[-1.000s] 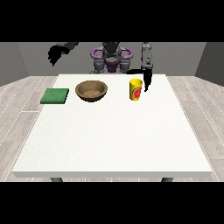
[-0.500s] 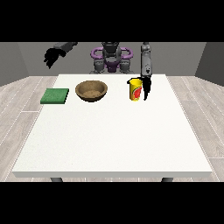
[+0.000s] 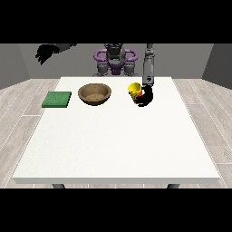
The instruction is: Pick the cup and pour the ball into the bowl, then pick the bowl and place it on the pad
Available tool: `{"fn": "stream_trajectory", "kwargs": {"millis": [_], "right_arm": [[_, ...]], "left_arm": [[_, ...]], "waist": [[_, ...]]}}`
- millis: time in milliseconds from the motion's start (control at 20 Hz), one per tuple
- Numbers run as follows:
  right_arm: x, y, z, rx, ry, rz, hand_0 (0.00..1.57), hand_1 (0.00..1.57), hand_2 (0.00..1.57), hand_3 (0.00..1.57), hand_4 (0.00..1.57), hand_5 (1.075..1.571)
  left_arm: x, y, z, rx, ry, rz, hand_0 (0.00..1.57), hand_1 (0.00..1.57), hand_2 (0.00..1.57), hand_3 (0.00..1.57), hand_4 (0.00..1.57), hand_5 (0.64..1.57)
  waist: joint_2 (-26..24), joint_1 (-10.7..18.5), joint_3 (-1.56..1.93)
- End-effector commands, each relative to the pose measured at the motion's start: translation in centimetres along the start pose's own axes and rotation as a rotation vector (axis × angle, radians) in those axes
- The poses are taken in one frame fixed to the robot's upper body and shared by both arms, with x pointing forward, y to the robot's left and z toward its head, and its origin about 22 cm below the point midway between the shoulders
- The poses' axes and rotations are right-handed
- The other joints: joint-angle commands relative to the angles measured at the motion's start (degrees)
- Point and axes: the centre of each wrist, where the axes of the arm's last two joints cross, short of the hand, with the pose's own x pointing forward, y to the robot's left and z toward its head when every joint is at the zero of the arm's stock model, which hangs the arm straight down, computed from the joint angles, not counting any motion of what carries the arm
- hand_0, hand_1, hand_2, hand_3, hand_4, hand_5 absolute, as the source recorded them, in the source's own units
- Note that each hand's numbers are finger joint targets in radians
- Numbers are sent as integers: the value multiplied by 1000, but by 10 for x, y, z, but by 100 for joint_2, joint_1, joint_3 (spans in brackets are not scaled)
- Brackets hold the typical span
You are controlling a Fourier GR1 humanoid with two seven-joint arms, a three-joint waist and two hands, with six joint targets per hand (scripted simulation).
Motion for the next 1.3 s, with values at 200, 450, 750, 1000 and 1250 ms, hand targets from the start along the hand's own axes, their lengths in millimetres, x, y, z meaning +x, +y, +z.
{"fn": "stream_trajectory", "kwargs": {"millis": [200, 450, 750, 1000, 1250], "right_arm": [[-31, -39, 12, -97, 184, -3, 0, 0, 0, 311, 642, 1566], [-41, -43, 22, -81, 239, -28, 0, 0, 0, 250, 634, 1562], [-59, -47, 26, -61, 282, -31, 0, 0, 0, 83, 675, 1561], [-69, -78, 45, -139, 341, -52, 0, 0, 0, 0, 688, 1560], [-80, -64, 29, -120, 322, -46, 0, 0, 0, 172, 699, 1560]], "left_arm": [[27, -56, -16, -106, 68, -232, 1269, 1269, 1571, 1571, 1413, 1430], [34, -68, -23, -140, -17, -573, 1337, 1337, 1571, 1571, 1408, 1525], [40, -80, -38, -236, -93, -985, 1361, 1361, 1571, 1571, 1441, 1545], [67, -161, -17, -341, -66, -1043, 1361, 1361, 1571, 1571, 1441, 1545], [108, -194, -34, -326, -160, -1235, 1311, 1311, 1571, 1571, 1470, 1529]], "waist": [[-1069, 360, -7], [-1472, 88, 14], [-1510, 147, 15], [-1970, 508, -15], [-1729, 418, -15]]}}
